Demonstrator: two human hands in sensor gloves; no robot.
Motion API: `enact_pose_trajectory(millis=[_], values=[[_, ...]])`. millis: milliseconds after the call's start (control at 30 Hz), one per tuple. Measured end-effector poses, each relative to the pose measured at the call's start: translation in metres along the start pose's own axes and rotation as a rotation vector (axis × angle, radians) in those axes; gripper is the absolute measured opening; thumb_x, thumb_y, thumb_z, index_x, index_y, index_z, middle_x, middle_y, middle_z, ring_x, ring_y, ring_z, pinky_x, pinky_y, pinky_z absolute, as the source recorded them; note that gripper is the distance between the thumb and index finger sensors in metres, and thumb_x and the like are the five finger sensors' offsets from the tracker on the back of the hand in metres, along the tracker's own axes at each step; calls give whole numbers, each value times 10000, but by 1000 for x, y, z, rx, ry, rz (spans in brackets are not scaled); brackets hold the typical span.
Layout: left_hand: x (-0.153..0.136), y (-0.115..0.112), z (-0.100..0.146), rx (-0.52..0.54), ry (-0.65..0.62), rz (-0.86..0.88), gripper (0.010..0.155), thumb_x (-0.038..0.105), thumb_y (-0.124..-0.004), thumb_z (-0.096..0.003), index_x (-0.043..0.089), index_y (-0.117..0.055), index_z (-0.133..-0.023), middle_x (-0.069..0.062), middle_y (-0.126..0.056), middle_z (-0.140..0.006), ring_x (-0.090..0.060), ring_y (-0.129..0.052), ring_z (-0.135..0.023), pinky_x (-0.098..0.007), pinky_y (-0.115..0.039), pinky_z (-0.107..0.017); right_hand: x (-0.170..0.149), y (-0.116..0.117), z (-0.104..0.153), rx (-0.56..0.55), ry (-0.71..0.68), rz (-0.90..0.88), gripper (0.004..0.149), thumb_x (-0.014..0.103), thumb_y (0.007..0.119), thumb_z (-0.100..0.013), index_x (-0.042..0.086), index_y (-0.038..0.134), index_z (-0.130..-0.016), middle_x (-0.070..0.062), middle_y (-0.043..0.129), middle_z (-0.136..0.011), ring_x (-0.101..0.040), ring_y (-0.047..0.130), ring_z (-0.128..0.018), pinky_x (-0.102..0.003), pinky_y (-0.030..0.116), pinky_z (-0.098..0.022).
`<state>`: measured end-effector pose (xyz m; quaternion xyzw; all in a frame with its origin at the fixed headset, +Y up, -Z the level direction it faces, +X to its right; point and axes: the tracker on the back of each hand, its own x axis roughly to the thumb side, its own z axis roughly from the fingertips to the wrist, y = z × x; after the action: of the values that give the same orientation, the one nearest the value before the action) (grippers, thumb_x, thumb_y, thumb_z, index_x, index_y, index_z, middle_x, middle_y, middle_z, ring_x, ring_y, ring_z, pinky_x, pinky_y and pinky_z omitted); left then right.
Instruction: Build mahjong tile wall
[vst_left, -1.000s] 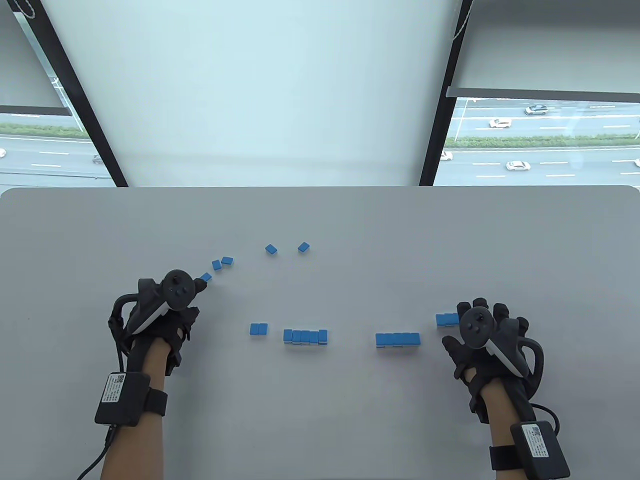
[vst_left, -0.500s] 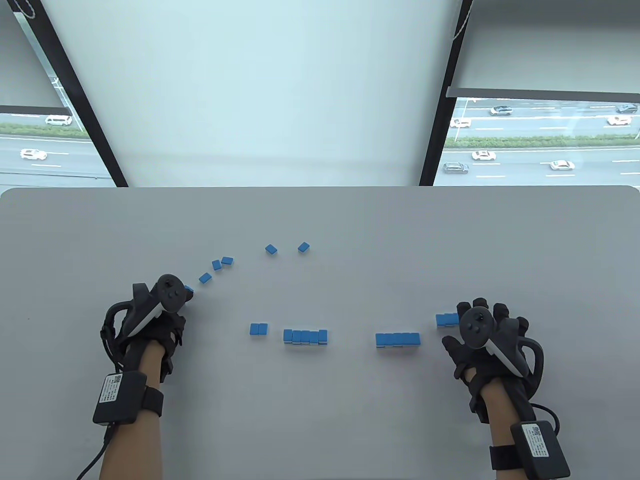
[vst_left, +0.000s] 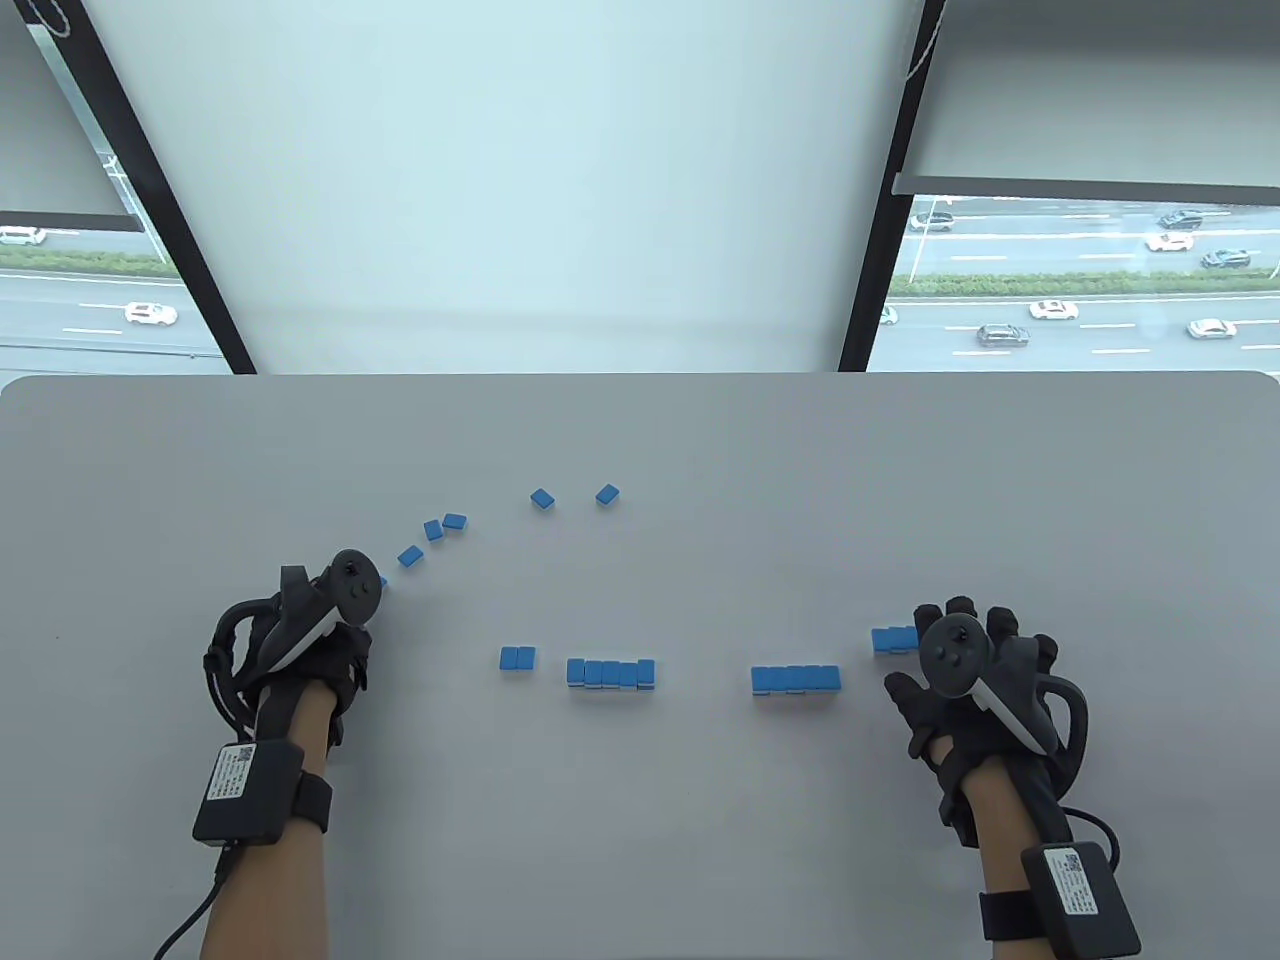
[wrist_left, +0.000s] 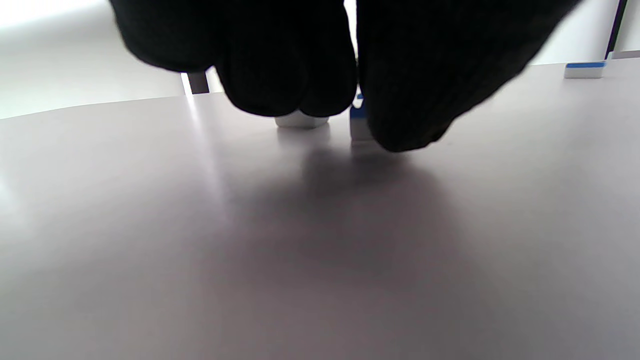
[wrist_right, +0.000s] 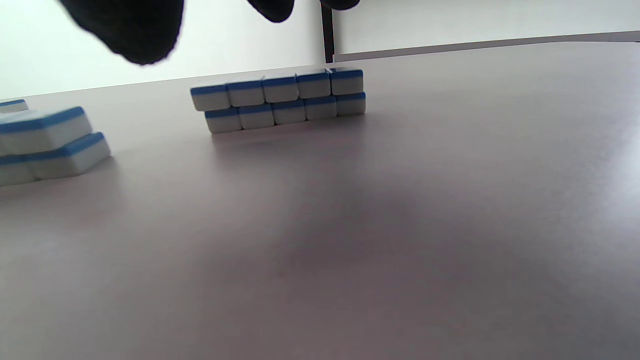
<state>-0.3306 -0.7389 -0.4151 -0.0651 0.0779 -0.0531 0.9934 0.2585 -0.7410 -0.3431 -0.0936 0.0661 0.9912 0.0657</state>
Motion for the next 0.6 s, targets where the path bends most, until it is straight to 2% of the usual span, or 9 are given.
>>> enact_pose_trajectory(millis=[133,600], values=[[5,0,1,-3,5,-31,562,420,-944,-375,374,-808,-919,60,-836,-924,-211,-884,-709,-505,-746,-595,0,0,0,0,0,0,784,604,699,-413,328,351,-1059,13,233,-1144,-402,170,-1018,-645,116,-650],[13,5,6,-50,86,-97,565,447,-963,-362,309,-856,-899,58,-992,-804,-210,-976,-624,-487,-815,-532,0,0,0,2,1,-2,784,603,699,-413,328,351,-1059,13,232,-1145,-402,170,-1018,-645,116,-650]])
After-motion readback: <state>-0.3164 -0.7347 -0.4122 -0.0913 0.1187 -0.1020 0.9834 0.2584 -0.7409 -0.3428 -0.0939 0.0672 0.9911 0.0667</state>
